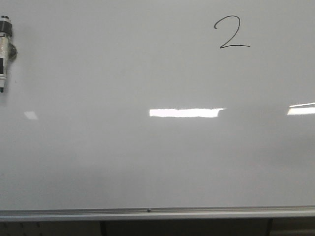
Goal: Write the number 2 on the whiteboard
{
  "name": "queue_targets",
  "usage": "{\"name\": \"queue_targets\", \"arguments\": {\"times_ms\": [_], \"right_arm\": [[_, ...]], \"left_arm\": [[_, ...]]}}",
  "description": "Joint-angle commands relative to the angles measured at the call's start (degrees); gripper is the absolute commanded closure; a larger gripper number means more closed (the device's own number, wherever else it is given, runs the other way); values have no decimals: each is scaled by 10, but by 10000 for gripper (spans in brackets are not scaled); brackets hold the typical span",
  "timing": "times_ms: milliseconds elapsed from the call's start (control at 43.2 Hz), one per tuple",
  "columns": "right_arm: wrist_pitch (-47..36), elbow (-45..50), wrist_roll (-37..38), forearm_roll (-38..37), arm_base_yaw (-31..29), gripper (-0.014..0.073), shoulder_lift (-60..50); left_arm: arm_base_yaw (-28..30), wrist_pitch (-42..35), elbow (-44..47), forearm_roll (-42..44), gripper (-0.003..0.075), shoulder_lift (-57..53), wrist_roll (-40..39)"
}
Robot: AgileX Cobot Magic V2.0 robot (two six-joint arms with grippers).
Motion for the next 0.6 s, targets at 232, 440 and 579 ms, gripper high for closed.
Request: {"name": "queue_targets", "arguments": {"times_ms": [232, 440, 579], "right_arm": [[-188, 76, -5, 1, -4, 663, -39], [-206, 93, -5, 3, 5, 663, -39], [-206, 93, -5, 3, 16, 663, -38]], "left_arm": [[1, -47, 12, -4, 740, -11, -4], [1, -45, 12, -4, 740, -10, -4], [1, -45, 12, -4, 739, -10, -4]]}}
